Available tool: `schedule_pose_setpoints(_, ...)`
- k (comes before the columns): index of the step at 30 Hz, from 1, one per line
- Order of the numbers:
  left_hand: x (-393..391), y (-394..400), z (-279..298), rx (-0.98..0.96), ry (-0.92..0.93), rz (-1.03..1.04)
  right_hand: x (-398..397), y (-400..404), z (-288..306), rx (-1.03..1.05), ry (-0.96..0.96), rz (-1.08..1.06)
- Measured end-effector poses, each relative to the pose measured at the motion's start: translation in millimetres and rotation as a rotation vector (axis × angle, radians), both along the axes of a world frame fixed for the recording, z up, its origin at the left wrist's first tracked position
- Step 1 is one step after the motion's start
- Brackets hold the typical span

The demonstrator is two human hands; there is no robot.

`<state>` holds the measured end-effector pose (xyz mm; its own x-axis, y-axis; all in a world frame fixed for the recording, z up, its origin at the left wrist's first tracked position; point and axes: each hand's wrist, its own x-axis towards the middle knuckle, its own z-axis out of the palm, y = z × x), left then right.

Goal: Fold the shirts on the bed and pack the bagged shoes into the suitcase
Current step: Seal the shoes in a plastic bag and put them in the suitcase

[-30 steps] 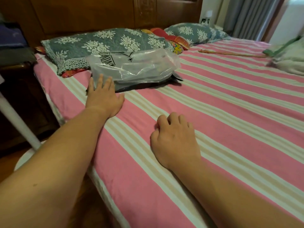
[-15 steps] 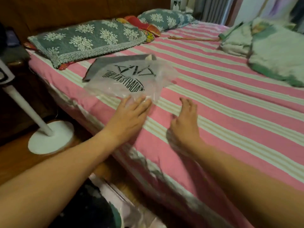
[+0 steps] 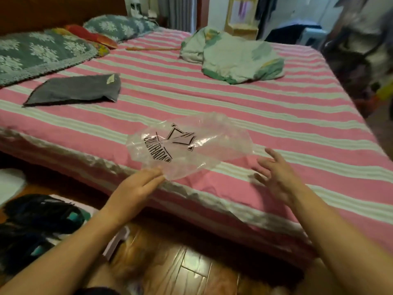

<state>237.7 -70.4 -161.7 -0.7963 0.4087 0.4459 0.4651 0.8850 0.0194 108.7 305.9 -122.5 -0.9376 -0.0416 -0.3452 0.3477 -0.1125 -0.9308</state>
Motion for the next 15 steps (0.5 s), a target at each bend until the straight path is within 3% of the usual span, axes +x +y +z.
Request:
schedule_pose_setpoints(2,13.1,2.3,1.1,0.006,0.003,0.008,1.2,13.1,-1.7,-0.003,0.006,0.013)
schedule_pose_setpoints(7,38.5,-2.5,13.6,-0.01,0.009,0.021,5.1,-6.3,-8.8,-0.051,0.022,0.274)
schedule_pose_setpoints(12,51.7,-22.5,30.1,-0.115,0.041,0.112,2.2,-2.9,9.0,-0.051,0.113,0.13)
schedule_pose_setpoints(15,40.6,-35.7,37.3,-0.296,0.08,0.179,22.7,24.1,31.4,-0.127,0.183,0.078)
